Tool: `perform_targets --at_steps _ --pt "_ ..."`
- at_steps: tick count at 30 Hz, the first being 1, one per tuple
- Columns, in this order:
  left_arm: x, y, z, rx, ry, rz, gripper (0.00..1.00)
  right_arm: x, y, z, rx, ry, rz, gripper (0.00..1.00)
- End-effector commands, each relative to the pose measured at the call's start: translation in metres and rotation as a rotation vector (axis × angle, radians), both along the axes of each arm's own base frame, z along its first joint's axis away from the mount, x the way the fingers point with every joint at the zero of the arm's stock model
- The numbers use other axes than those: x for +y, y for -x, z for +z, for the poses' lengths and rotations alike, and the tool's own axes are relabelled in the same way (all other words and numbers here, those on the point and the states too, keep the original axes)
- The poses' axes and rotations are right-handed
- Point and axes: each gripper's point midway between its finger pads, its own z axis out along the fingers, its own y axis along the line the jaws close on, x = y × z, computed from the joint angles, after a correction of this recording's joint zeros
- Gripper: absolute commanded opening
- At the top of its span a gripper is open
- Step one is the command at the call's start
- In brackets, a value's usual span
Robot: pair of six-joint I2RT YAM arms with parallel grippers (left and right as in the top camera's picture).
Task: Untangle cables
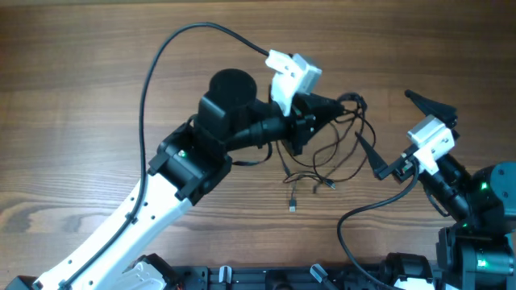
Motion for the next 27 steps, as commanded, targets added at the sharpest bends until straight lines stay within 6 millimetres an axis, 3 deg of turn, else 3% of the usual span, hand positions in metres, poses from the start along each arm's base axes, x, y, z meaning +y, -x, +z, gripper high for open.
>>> perform_targets --at_steps 1,5,9,11,14,19,21,23,27 --pt "-0.012 0.013 0.002 -0.019 -0.001 -0.057 0.04 -0.001 0.001 0.004 -0.044 0.043 -0.007 0.96" --pt "-0.018 0.021 -0.001 -0.009 -0.008 -0.080 0.04 0.003 0.003 0.007 -0.062 0.043 0.017 0.80" --pt "-0.024 0.030 -0.001 -0.009 -0.005 -0.106 0.04 0.011 0.010 0.008 -0.100 0.089 0.083 0.48" --pt "-0.028 0.035 0.002 -0.018 0.003 -0.119 0.04 0.016 0.014 0.008 -0.116 0.102 0.119 0.23" --pt "-0.028 0.035 0.003 -0.020 0.005 -0.119 0.04 0.016 0.014 0.008 -0.115 0.102 0.121 0.05" --pt "-0.025 0.022 0.001 0.003 0.002 -0.036 0.04 0.016 0.014 0.008 -0.115 0.102 0.121 0.04" --pt "-0.017 0.001 -0.003 0.075 0.005 0.109 0.04 0.016 0.014 0.007 -0.111 0.101 0.121 0.04" --pt "0.002 -0.030 -0.016 0.193 0.004 0.340 0.04 0.016 0.014 0.006 -0.105 0.096 0.121 0.04" --pt "0.017 -0.041 -0.030 0.268 -0.020 0.420 0.04 0.016 0.014 0.007 -0.097 0.085 0.119 0.04"
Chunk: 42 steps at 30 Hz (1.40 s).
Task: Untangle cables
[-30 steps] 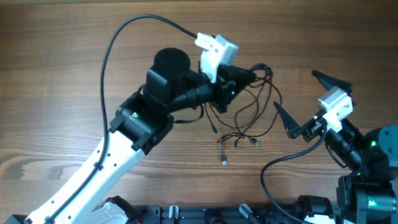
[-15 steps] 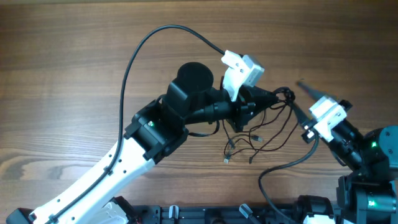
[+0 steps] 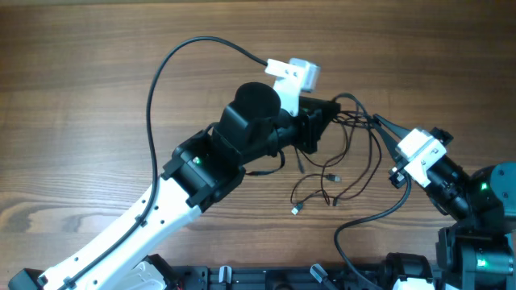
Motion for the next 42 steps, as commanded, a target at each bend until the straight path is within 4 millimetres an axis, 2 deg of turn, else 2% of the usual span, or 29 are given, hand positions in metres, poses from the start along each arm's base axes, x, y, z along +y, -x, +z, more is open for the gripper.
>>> perform_targets --at_steps 1,3,7,9,11,14,19,22,24,25,26,27,28,29,30,31,32,34,37,39,42 --pt "0.017 -0.021 -0.002 0.038 -0.003 0.141 0.04 0.000 0.002 0.003 0.007 -0.025 -0.004 0.04" --pt "0.018 -0.020 -0.006 0.043 -0.018 0.138 0.04 -0.015 -0.009 0.003 0.070 -0.107 -0.118 0.04" --pt "0.016 -0.014 -0.008 -0.010 -0.066 0.076 0.04 -0.072 -0.033 -0.003 0.211 -0.381 -0.492 0.04" --pt "0.018 -0.011 -0.005 -0.085 -0.111 0.044 0.04 -0.101 -0.037 -0.012 0.259 -0.503 -0.669 0.04" --pt "0.024 -0.011 -0.005 -0.128 -0.148 0.035 0.04 -0.114 -0.037 -0.016 0.272 -0.557 -0.748 0.04" --pt "0.050 -0.029 -0.017 -0.092 -0.207 0.131 0.04 -0.116 -0.037 -0.014 0.270 -0.580 -0.761 0.04" --pt "0.126 -0.066 -0.048 0.042 -0.313 0.324 0.04 -0.120 -0.036 -0.014 0.269 -0.603 -0.782 0.04" --pt "0.163 -0.078 -0.060 0.103 -0.346 0.413 0.04 -0.126 -0.036 -0.013 0.262 -0.629 -0.814 0.04" --pt "0.180 -0.082 -0.064 0.130 -0.358 0.452 0.04 -0.126 -0.036 -0.011 0.251 -0.628 -0.809 0.04" --pt "0.180 -0.081 -0.065 0.122 -0.363 0.429 0.04 -0.126 -0.036 -0.010 0.249 -0.627 -0.809 0.04" --pt "0.172 -0.077 -0.064 0.098 -0.366 0.363 0.04 -0.125 -0.036 -0.010 0.247 -0.615 -0.803 0.04" --pt "0.157 -0.069 -0.060 0.056 -0.360 0.249 0.04 -0.114 -0.037 -0.010 0.236 -0.523 -0.743 0.06" --pt "0.145 -0.061 -0.057 0.018 -0.353 0.151 0.04 -0.099 -0.037 -0.009 0.223 -0.435 -0.657 0.24" --pt "0.139 -0.057 -0.055 -0.006 -0.348 0.099 0.04 -0.084 -0.035 -0.008 0.205 -0.351 -0.565 0.47" --pt "0.130 -0.050 -0.053 -0.031 -0.337 0.038 0.04 -0.061 -0.030 -0.008 0.176 -0.248 -0.427 0.84" --pt "0.122 -0.045 -0.049 -0.044 -0.316 -0.001 0.04 -0.041 -0.023 -0.007 0.146 -0.171 -0.294 0.95" --pt "0.113 -0.040 -0.045 -0.059 -0.294 -0.038 0.04 -0.026 -0.015 -0.006 0.128 -0.135 -0.195 1.00" --pt "0.097 -0.035 -0.036 -0.103 -0.271 -0.077 0.04 -0.008 -0.004 -0.005 0.131 -0.131 -0.073 1.00" --pt "0.065 -0.014 -0.023 -0.165 -0.221 -0.183 0.04 0.012 0.014 -0.007 0.061 -0.029 0.091 0.99" --pt "0.042 0.004 -0.013 -0.211 -0.184 -0.260 0.04 0.014 0.016 -0.007 0.011 0.024 0.112 1.00" --pt "0.017 0.029 -0.006 -0.252 -0.157 -0.344 0.04 0.002 0.005 -0.009 0.017 0.033 0.019 0.99"
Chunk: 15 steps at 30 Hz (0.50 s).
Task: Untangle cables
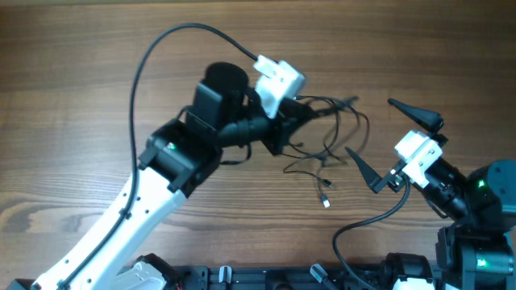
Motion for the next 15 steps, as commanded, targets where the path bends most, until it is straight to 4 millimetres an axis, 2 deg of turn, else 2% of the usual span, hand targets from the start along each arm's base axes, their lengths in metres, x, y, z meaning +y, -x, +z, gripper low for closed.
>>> perform_targets --at_steps 1,5,9,11,15 --pt "-0.022 0.033 0.015 -0.048 0.036 -0.120 0.04 -0.010 -0.006 0.001 -0.035 0.044 -0.070 0.99" --pt "-0.020 0.026 0.011 -0.057 0.011 -0.075 0.04 -0.013 -0.008 0.001 -0.036 0.049 -0.094 0.99" --pt "-0.005 0.008 -0.006 -0.137 -0.118 0.015 0.04 -0.021 -0.013 0.000 -0.033 0.054 -0.148 0.99" --pt "-0.009 0.019 -0.006 -0.117 -0.098 -0.044 0.04 -0.039 -0.024 -0.001 -0.009 0.044 -0.274 0.99" --pt "-0.021 0.042 0.004 -0.095 -0.020 -0.185 0.04 -0.043 -0.026 -0.002 -0.015 0.056 -0.295 0.99"
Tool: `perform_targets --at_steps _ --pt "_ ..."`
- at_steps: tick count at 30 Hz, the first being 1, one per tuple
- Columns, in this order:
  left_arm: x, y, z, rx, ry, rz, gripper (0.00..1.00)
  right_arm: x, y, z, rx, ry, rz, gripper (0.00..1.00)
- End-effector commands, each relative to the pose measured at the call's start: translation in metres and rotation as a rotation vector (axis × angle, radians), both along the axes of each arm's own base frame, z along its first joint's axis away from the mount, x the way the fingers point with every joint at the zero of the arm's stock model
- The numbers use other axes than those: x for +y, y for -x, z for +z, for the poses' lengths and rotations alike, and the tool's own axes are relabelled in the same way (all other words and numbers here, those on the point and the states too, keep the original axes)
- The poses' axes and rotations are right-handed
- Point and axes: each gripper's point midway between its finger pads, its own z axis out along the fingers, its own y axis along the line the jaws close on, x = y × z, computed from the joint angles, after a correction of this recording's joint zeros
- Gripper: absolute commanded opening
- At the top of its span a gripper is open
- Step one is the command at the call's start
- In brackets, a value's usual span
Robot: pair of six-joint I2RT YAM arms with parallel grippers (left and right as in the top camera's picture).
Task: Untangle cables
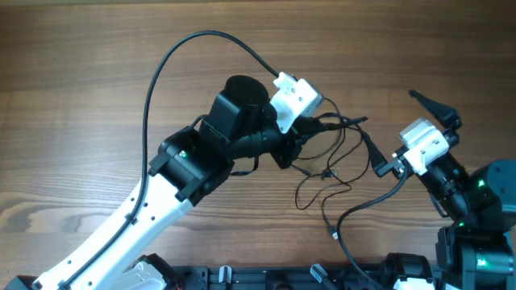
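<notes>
The thin black cables (329, 161) lie as a loose tangle on the wood table, right of centre. One plug end (333, 234) trails toward the front edge. My left gripper (300, 138) reaches in from the lower left and is shut on the tangle's left side, with strands fanning out from its tips. Right of the tangle, my right gripper (399, 125) stands open. Its near finger (372, 151) sits close to the outermost loop, its far finger (427, 102) is well apart, and nothing lies between them.
The left arm's own thick black lead (173, 64) arcs over the table's far left half. The right arm's lead (363, 211) curls along the front right. A black rail (266, 278) runs along the front edge.
My left gripper has shifted to the right and slightly nearer, still holding the tangle. The free plug end now lies further toward the front edge. My right gripper stays open, a little higher in the view.
At first my left gripper held the tangle at centre and my right stood open beside it. Then my right gripper was narrowed at the tangle's right side. Later it was open again and clear, with my left drawn leftward. Now the cables hang looser, with one end stretched out.
</notes>
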Motion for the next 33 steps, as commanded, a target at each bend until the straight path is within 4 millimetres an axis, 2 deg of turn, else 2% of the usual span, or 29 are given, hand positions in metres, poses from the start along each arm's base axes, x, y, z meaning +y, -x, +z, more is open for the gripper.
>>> perform_targets --at_steps 1,3,6,7,8,10,12,17,19,23,27,33 --pt "-0.008 0.024 0.017 -0.010 0.071 -0.139 0.04 -0.012 -0.004 0.003 -0.008 0.003 -0.079 0.99" --pt "-0.008 0.025 0.017 -0.009 0.073 -0.143 0.04 -0.016 -0.005 0.003 -0.007 0.006 -0.101 0.99" --pt "-0.014 0.036 0.019 0.005 0.088 -0.195 0.04 -0.013 -0.004 0.005 -0.015 -0.003 -0.085 0.99" --pt "-0.017 0.040 0.018 0.008 0.086 -0.208 0.04 -0.004 0.000 0.011 -0.024 -0.035 -0.031 0.99" --pt "-0.024 0.048 0.018 0.007 0.088 -0.234 0.04 0.015 0.011 0.023 -0.047 -0.087 0.100 0.99" --pt "-0.033 0.059 0.022 -0.010 0.103 -0.271 0.04 0.025 0.018 0.028 -0.057 -0.102 0.172 0.98" --pt "-0.038 0.064 0.028 -0.029 0.122 -0.291 0.04 0.026 0.018 0.028 -0.052 -0.105 0.173 0.98" --pt "-0.041 0.063 0.035 -0.028 0.151 -0.283 0.04 0.026 0.019 0.034 -0.072 -0.115 0.178 0.98" --pt "-0.041 0.063 0.034 -0.023 0.150 -0.282 0.04 0.026 0.019 0.045 -0.089 -0.164 0.179 0.99" --pt "-0.041 0.064 0.030 0.020 0.143 -0.269 0.04 0.012 0.012 0.074 -0.100 -0.360 0.091 1.00" --pt "-0.039 0.064 0.024 0.040 0.123 -0.264 0.04 0.000 0.008 0.085 -0.097 -0.482 0.028 1.00" --pt "-0.026 0.049 -0.004 0.071 0.004 -0.136 0.04 -0.022 0.000 0.095 -0.089 -0.657 -0.084 1.00"
